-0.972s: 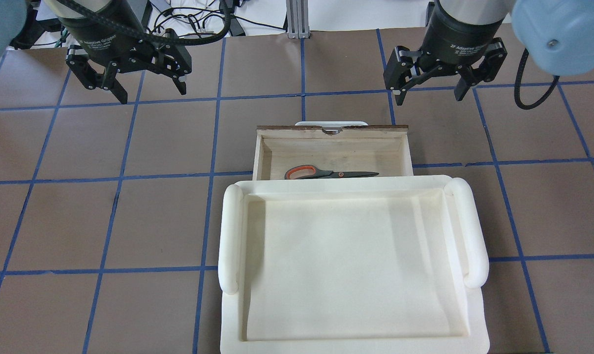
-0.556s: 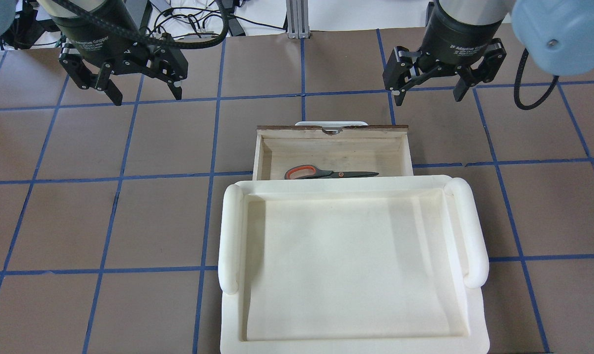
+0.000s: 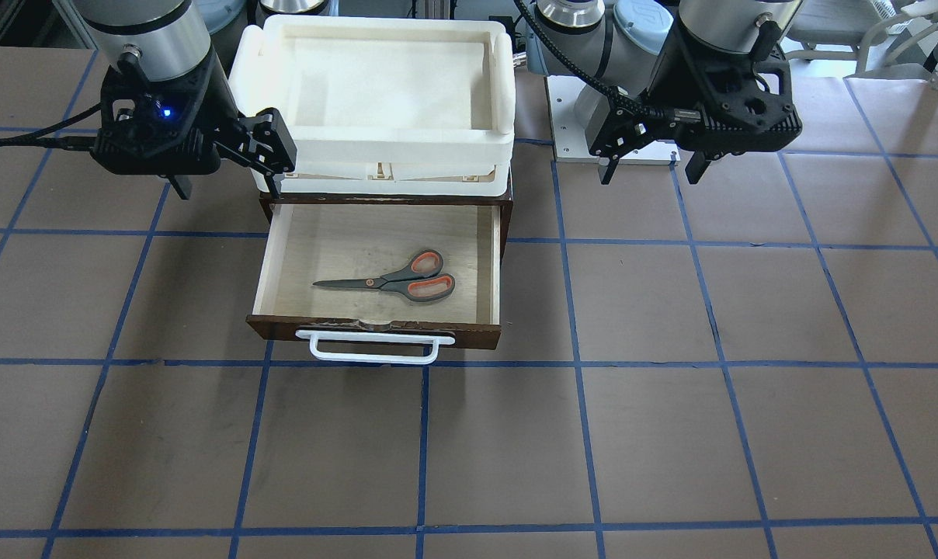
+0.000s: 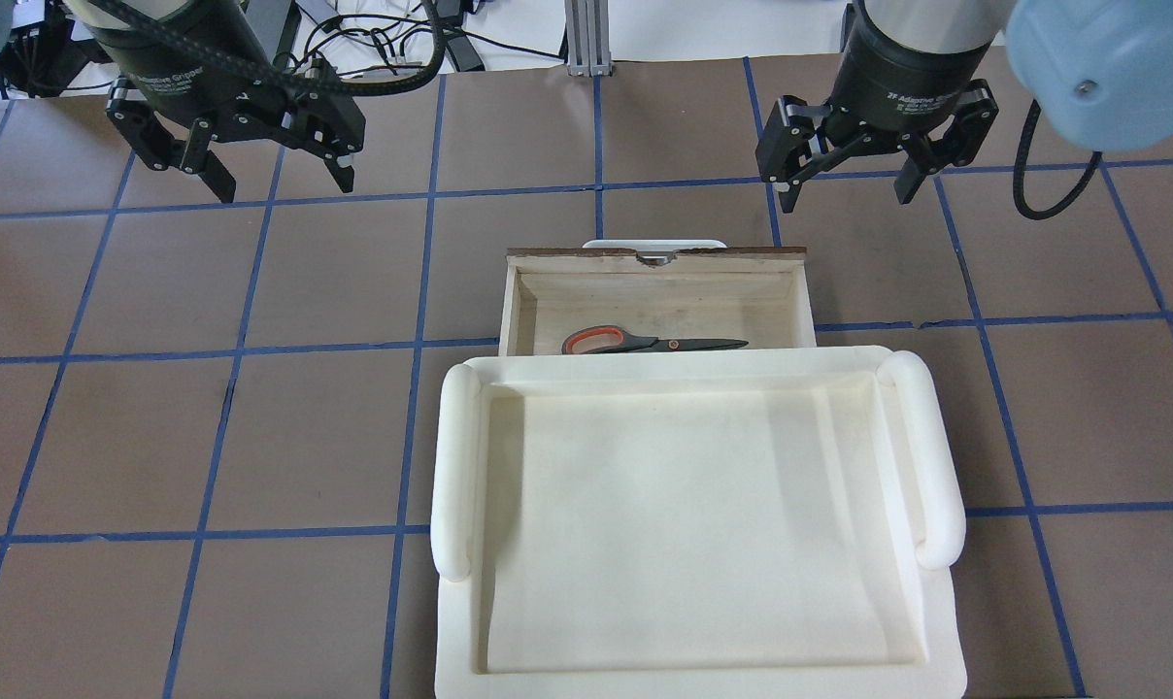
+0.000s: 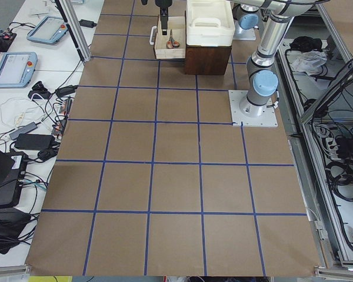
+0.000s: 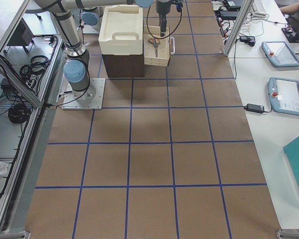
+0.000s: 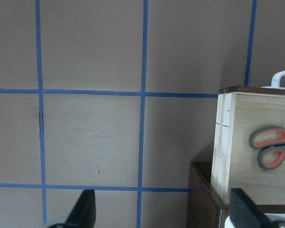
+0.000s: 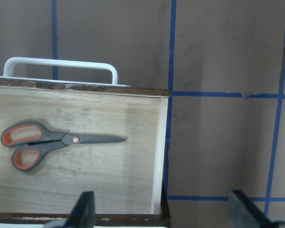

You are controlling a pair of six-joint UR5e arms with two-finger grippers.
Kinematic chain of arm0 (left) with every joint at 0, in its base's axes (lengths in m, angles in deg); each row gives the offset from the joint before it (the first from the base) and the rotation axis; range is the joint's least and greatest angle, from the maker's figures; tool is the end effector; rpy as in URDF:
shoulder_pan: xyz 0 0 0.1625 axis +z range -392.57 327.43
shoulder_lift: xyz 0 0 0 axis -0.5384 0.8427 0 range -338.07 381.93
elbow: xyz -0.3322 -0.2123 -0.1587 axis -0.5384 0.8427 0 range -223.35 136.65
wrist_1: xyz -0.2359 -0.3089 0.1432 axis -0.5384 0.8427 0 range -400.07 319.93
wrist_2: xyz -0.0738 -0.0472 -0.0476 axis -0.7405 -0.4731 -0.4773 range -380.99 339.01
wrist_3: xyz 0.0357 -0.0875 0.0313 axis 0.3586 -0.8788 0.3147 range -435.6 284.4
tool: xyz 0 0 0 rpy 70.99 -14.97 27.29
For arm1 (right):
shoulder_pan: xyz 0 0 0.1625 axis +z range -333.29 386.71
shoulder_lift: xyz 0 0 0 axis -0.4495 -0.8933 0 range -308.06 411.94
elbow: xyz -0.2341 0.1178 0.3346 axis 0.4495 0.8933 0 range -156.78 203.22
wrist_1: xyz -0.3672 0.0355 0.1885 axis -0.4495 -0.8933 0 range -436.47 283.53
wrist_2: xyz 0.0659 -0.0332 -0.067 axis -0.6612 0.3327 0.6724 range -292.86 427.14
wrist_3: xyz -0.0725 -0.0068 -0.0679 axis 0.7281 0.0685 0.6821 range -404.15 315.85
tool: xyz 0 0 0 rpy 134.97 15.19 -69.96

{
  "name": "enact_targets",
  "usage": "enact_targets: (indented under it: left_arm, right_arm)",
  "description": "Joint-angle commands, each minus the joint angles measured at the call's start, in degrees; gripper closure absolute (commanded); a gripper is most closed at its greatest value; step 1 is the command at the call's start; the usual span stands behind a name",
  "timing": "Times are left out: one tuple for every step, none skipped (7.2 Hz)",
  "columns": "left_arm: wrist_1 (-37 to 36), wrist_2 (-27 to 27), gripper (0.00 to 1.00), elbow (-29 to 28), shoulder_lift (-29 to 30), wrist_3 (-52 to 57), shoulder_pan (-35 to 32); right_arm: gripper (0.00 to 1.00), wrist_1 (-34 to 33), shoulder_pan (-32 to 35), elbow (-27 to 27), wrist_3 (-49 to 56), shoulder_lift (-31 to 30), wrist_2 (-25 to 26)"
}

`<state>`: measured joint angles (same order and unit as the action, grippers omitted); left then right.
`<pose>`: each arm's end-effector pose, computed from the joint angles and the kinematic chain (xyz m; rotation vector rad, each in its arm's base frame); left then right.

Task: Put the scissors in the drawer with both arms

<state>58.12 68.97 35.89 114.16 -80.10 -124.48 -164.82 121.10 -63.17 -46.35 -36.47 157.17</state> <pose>-0.1502 -0.5000 0.5464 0.0710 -3.1396 0.0093 0.1715 -0.4925 0.5023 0.0599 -3.1409 0.0102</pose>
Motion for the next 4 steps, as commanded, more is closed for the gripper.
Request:
enact_targets:
  left_arm:
    - [0.0, 0.1, 0.00, 0.1, -0.1, 0.0, 0.0]
    - [0.0, 0.1, 0.00, 0.3, -0.2, 0.0, 0.0]
    - [0.0, 0.1, 0.00, 0.4, -0.2, 0.0, -0.1]
    - [0.0, 0.1, 0.00, 0.5, -0.2, 0.0, -0.1]
  right_arm:
    - [0.00, 0.2, 0.0, -0.5, 0.1, -0.5, 0.9]
    - [0.00, 0.4, 0.0, -0.6, 0.1, -1.2, 1.0]
    - [0.00, 0.5, 0.0, -0.7, 0.1, -1.4, 1.0]
    - [0.00, 0.8, 0.0, -0.7, 0.1, -1.5, 1.0]
